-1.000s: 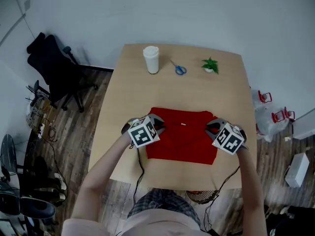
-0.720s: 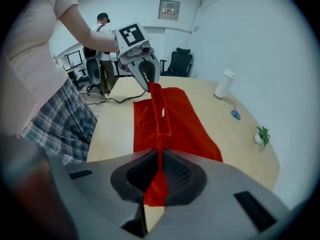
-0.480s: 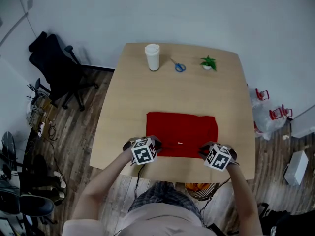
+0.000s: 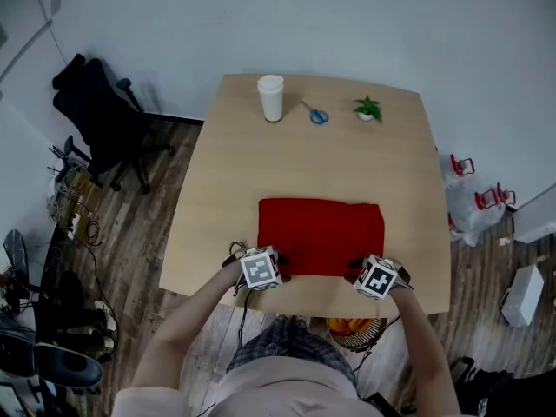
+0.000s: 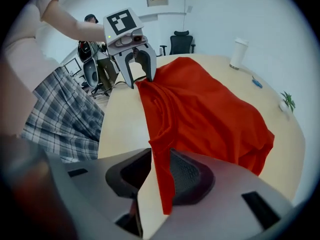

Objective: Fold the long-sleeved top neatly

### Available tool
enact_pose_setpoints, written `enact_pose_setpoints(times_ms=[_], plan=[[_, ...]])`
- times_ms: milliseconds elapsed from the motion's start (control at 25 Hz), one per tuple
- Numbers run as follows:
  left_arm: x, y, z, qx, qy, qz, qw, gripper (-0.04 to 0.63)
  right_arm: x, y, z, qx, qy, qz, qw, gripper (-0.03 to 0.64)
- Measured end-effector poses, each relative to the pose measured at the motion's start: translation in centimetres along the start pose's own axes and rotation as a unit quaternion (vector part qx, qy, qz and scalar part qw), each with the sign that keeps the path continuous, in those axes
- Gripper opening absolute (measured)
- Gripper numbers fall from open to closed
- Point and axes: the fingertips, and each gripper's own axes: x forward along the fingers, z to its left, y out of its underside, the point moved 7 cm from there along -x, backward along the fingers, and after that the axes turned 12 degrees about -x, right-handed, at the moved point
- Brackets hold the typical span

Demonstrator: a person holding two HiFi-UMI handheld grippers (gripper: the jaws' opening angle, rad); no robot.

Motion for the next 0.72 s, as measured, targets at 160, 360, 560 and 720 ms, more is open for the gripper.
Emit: enact_pose_setpoints(times_ms=[160,360,560,720], plan=[[0.2,0.7,-0.8,-0.024,0.027,0.011,0.9993,0.240,0.6,0.2,0.9,0.015,-0.031,0.001,0.999,0.191],[0.2,0.6,-0.7,-0.031,0.031,0.005,0.9990,0.265,0.8,0.3,0.9,0.025,-0.033,-0.012,0.999,0.224],[-1.8,0.0,-0.1,-0.083,0.054,-0.061,0.9932,0.265,-1.9,0.0,0.2,0.046,-0.007,-0.048,0.998,0.224],[-5.7,-1.0,1.7,-0.156,0.042,-0.173,0.9717,0.259,-6.0,-0.3,-1.6,0.102,0.058,-0.131,0.984,0.202]])
